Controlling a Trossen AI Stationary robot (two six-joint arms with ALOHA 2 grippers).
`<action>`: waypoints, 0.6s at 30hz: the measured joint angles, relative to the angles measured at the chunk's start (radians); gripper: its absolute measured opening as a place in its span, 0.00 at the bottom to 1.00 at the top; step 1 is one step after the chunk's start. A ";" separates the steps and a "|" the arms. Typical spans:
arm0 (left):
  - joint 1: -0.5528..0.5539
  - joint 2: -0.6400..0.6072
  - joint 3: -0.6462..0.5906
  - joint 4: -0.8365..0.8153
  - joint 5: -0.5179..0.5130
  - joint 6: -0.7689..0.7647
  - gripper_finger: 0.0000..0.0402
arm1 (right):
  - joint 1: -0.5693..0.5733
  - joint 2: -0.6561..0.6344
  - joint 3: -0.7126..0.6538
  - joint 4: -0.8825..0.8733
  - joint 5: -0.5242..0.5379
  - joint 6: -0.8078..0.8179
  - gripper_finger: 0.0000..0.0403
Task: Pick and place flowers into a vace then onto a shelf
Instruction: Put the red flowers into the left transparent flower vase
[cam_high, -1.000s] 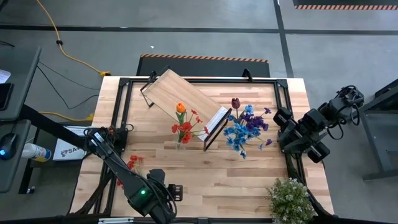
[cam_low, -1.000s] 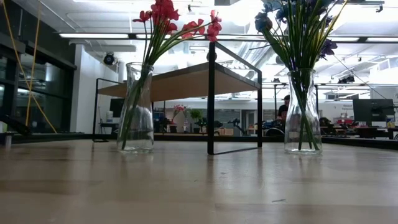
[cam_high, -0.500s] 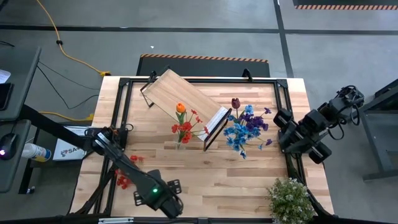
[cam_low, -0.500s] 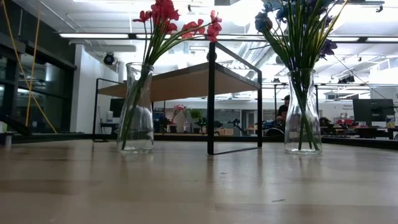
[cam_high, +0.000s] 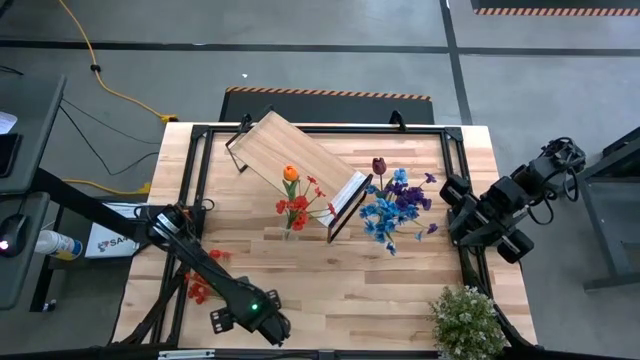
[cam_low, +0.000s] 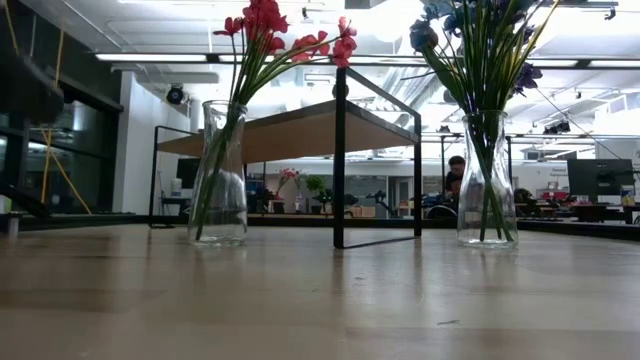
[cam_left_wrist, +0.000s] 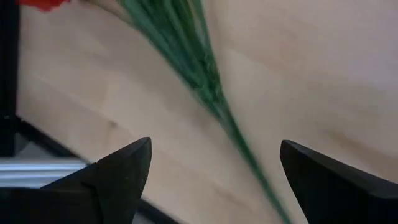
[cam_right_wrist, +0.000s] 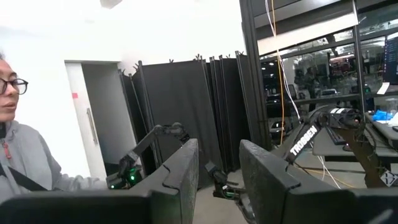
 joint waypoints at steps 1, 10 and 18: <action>0.001 0.000 -0.017 0.018 0.000 -0.001 0.96 | 0.000 0.000 0.000 0.000 0.000 0.000 0.27; 0.000 -0.016 -0.184 0.228 -0.033 -0.018 0.96 | 0.000 0.000 0.000 0.000 0.000 0.000 0.27; -0.004 -0.014 -0.188 0.221 -0.110 -0.018 0.96 | 0.000 0.000 0.000 0.009 0.012 0.000 0.27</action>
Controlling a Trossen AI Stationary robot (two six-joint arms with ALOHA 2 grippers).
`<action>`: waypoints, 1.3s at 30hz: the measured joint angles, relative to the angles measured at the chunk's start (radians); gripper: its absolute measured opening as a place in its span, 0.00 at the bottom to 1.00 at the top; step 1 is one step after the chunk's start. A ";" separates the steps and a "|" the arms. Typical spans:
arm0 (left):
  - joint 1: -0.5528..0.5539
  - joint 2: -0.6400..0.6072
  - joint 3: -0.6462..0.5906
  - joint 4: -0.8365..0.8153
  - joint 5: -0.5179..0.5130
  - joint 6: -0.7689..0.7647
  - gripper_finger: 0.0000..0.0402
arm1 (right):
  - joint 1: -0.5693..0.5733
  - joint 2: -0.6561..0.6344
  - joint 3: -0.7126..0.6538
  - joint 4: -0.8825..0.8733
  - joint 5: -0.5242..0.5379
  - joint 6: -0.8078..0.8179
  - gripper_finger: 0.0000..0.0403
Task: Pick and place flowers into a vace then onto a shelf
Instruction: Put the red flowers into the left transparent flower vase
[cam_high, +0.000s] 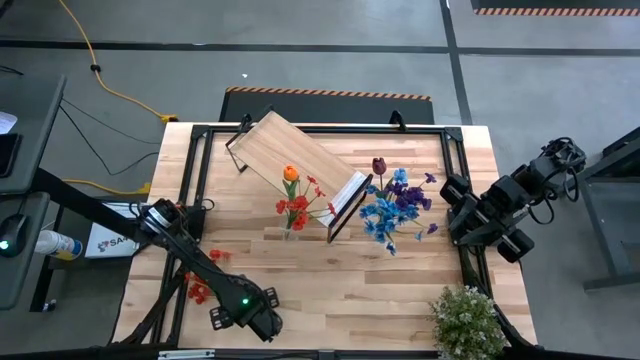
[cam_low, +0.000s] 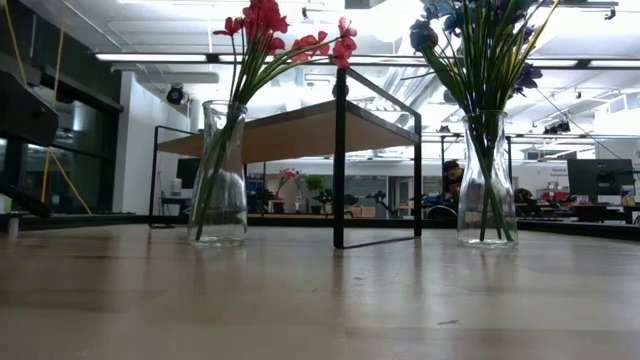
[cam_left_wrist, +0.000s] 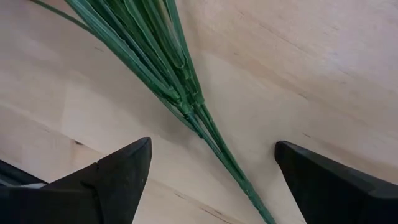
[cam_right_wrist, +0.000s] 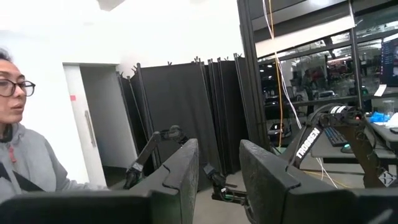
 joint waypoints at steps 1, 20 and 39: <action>0.000 0.000 0.000 -0.002 0.003 0.001 0.96 | 0.000 0.000 0.000 0.000 0.002 0.000 0.27; 0.002 0.002 0.000 -0.085 -0.072 0.028 0.96 | 0.000 0.000 0.000 0.000 0.003 0.000 0.27; 0.004 0.004 0.000 -0.136 -0.092 0.033 0.96 | 0.000 0.000 0.000 -0.001 0.011 0.027 0.27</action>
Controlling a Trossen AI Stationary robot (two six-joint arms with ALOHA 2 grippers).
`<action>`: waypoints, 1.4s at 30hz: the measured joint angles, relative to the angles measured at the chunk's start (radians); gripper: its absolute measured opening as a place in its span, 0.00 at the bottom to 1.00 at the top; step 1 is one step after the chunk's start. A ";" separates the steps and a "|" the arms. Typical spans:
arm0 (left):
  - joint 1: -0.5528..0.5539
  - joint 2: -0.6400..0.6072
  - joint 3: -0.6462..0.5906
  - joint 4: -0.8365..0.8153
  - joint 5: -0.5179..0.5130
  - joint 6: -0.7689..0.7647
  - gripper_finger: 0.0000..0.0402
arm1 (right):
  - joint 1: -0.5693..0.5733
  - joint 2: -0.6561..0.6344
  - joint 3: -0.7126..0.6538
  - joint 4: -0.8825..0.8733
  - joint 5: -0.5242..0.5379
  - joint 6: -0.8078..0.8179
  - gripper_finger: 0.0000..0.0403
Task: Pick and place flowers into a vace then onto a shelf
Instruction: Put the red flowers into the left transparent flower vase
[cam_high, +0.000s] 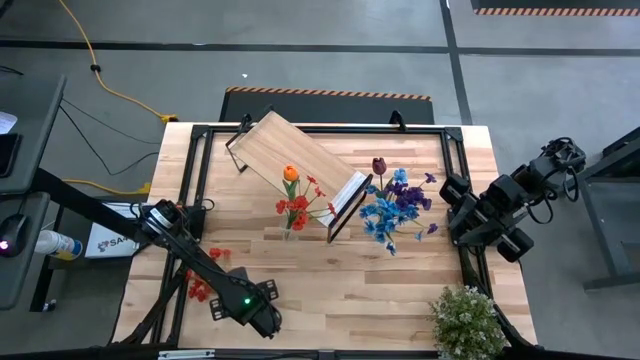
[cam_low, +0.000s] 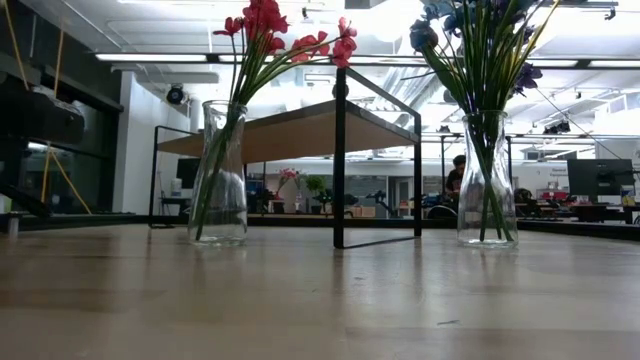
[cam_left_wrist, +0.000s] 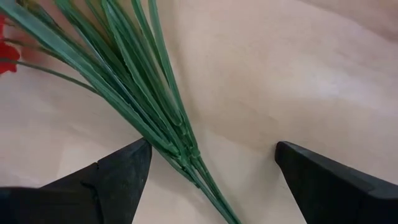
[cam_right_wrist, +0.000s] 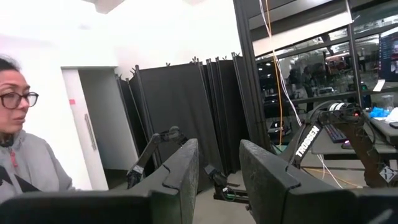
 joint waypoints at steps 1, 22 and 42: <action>0.000 0.001 0.000 -0.004 -0.012 0.003 0.96 | 0.000 0.000 0.000 0.000 0.005 0.000 0.27; 0.022 0.016 -0.001 0.034 -0.072 0.018 0.43 | 0.000 0.000 0.000 -0.001 0.029 -0.001 0.27; 0.041 0.040 0.143 -0.221 -0.087 0.074 0.07 | 0.000 0.000 0.000 -0.001 0.029 -0.001 0.27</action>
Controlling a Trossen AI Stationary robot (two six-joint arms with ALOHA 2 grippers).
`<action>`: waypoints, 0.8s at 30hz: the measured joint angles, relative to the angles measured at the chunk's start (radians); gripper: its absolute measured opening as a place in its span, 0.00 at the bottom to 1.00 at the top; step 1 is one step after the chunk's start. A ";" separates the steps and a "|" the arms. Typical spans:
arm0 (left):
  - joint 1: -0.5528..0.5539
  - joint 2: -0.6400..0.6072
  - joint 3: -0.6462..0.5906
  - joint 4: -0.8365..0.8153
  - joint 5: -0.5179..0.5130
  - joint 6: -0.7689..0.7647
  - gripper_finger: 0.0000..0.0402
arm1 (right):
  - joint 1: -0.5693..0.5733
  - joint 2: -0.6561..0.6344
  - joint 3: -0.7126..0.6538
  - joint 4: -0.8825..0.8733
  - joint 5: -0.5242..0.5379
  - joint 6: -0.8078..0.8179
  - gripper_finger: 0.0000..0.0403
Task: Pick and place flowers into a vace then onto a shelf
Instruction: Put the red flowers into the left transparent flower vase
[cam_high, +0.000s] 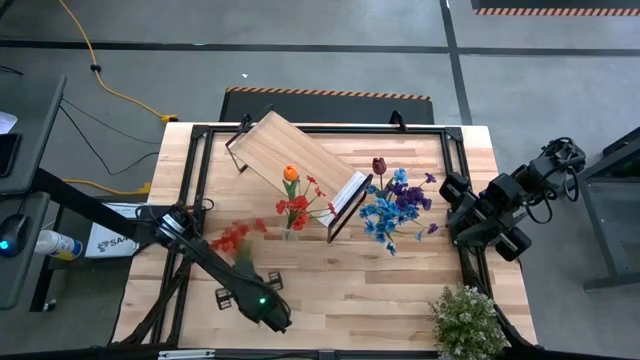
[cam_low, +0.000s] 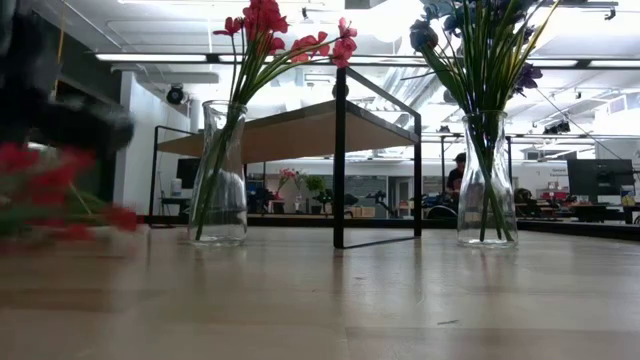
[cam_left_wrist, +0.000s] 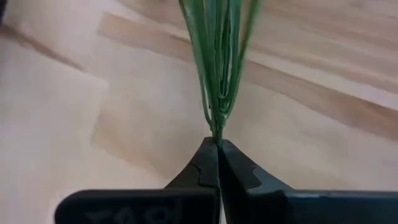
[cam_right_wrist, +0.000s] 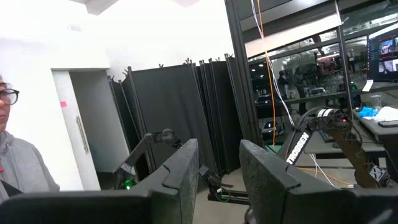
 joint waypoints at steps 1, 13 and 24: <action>0.000 -0.003 0.025 -0.015 -0.001 0.000 0.07 | 0.000 0.000 0.000 0.000 0.000 0.000 0.27; 0.000 -0.057 0.236 -0.300 -0.205 0.005 0.07 | 0.000 0.000 0.000 -0.001 0.000 -0.008 0.27; -0.011 -0.107 0.231 -0.295 -0.295 0.024 0.07 | 0.000 -0.001 0.000 -0.007 0.001 -0.008 0.27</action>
